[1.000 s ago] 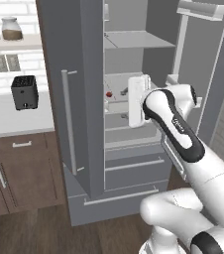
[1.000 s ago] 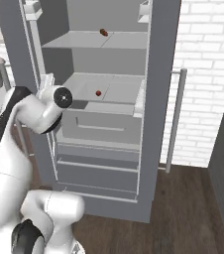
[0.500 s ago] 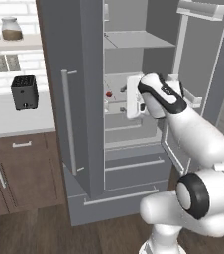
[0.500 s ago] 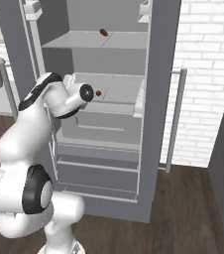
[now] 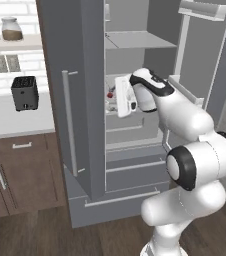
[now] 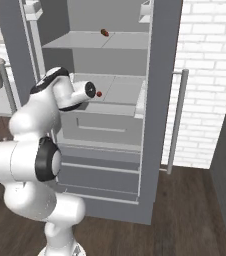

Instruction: Take the strawberry from the fridge and place it on top of the pancake, located on the dining counter.

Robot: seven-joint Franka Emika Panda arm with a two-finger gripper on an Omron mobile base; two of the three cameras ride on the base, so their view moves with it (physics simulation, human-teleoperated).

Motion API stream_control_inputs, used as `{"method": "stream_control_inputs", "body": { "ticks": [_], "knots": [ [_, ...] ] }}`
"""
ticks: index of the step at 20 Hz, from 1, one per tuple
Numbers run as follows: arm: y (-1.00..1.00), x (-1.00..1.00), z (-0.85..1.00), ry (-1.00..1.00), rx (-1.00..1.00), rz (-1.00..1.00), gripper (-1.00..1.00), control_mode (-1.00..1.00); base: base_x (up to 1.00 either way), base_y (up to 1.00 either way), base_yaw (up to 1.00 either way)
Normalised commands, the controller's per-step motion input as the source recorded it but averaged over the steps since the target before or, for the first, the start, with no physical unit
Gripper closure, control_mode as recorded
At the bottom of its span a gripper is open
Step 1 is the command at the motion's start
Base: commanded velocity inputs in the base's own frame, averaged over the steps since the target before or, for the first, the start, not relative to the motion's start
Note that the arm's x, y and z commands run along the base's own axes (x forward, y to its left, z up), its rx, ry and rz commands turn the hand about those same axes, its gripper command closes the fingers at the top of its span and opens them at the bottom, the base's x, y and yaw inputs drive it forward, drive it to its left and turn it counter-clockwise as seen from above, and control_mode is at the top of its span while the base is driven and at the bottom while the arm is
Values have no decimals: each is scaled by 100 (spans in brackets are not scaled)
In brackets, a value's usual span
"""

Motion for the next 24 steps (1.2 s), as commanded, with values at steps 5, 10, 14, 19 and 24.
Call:
{"method": "stream_control_inputs", "body": {
  "ticks": [5,10,14,19,24],
  "knots": [
    [68,-8,-22,-4,0,19,-100,-100,0,0,0],
    [82,-30,-10,-4,0,15,-100,-100,0,0,0],
    [82,-29,-4,-2,0,13,-100,-100,0,0,0],
    [53,-11,0,-1,0,7,-100,-100,0,0,0],
    [-42,0,0,0,-2,0,-100,-100,0,0,0]
  ]
}}
